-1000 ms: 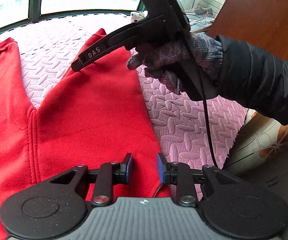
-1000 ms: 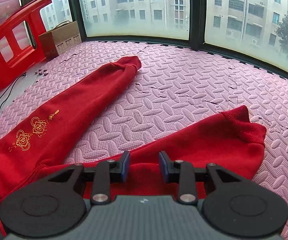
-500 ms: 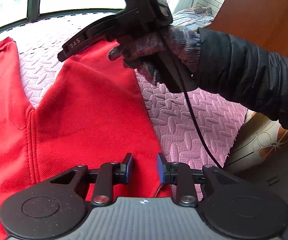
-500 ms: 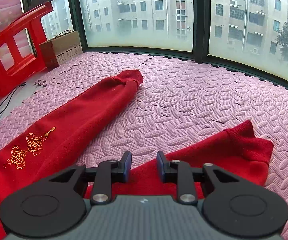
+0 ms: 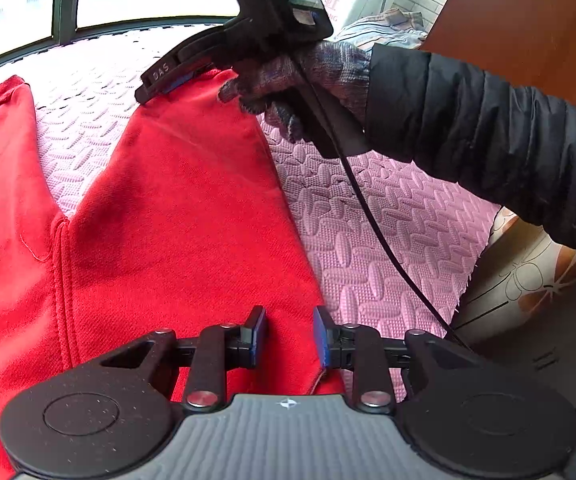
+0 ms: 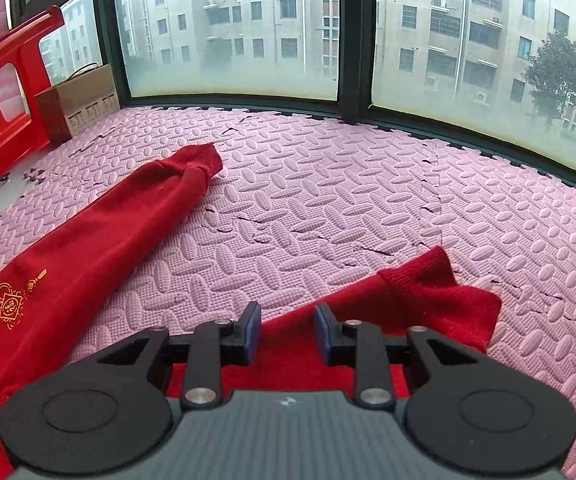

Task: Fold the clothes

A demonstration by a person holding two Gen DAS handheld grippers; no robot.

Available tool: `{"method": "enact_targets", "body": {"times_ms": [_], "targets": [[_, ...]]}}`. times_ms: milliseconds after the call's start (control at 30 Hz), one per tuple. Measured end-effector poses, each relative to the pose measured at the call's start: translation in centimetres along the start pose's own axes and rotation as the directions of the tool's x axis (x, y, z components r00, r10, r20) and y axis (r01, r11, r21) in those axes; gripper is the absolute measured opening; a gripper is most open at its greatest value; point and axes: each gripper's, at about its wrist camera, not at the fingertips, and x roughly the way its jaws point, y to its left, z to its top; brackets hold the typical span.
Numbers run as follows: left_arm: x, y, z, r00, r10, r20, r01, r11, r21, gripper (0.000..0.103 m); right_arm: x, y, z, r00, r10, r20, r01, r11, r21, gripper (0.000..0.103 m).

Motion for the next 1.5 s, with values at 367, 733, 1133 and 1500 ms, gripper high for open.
{"method": "enact_targets", "body": {"times_ms": [367, 733, 1133, 1500], "targets": [[-0.3, -0.2, 0.0, 1.0, 0.009, 0.009, -0.009, 1.0, -0.01, 0.033, -3.1, -7.1, -0.1, 0.996, -0.082, -0.032, 0.086, 0.983, 0.164, 0.03], [-4.1, -2.5, -2.4, 0.996, 0.085, 0.035, -0.087, 0.995, 0.044, 0.05, -2.4, -8.6, -3.1, 0.994, -0.061, -0.092, 0.087, 0.947, 0.31, 0.03], [-4.3, -4.9, -4.7, 0.985, 0.174, 0.007, -0.173, 0.973, 0.15, 0.05, -2.0, -7.8, -3.0, 0.991, -0.104, -0.089, 0.126, 0.947, 0.296, 0.03], [-3.9, -5.1, -5.7, 0.98, 0.199, -0.018, -0.189, 0.953, 0.237, 0.038, -2.1, -8.3, -3.2, 0.992, -0.099, -0.084, 0.122, 0.929, 0.35, 0.03]]}}
